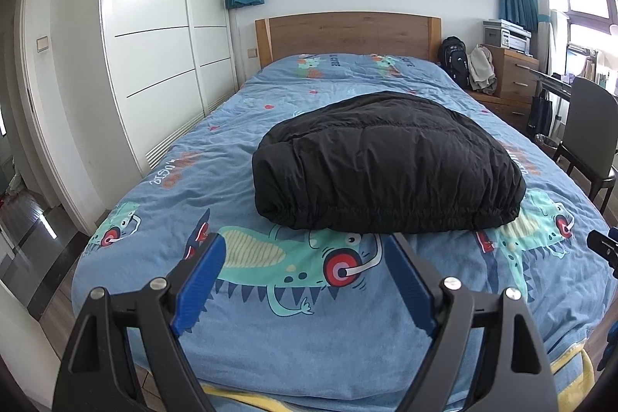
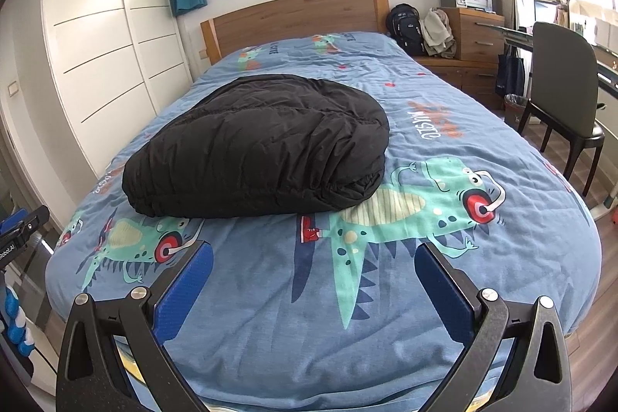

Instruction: Fold large clothes

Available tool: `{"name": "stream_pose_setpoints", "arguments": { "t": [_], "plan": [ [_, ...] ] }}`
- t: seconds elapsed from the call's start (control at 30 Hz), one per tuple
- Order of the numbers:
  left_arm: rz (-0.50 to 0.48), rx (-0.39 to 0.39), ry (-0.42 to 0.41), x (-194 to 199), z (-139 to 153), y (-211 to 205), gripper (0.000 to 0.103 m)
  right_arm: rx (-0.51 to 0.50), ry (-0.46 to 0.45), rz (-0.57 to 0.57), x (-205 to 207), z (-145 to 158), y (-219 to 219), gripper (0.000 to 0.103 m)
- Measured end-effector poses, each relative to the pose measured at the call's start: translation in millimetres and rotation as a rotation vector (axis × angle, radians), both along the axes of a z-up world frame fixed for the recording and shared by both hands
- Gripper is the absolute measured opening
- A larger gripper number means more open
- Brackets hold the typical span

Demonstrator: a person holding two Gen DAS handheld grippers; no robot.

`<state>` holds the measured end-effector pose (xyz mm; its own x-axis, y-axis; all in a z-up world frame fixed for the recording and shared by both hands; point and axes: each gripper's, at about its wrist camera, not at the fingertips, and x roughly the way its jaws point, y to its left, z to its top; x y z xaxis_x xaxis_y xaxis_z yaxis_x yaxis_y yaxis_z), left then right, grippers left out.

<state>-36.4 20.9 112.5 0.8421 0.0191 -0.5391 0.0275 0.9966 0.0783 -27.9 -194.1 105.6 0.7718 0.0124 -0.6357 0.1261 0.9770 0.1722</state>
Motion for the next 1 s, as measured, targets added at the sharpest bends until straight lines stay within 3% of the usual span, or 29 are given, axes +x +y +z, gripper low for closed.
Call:
{"name": "stream_pose_setpoints", "arguments": {
  "t": [1.0],
  "plan": [
    [-0.007, 0.006, 0.032, 2, -14, 3, 0.084, 0.008, 0.017, -0.029, -1, -3, -9, 0.102]
  ]
}}
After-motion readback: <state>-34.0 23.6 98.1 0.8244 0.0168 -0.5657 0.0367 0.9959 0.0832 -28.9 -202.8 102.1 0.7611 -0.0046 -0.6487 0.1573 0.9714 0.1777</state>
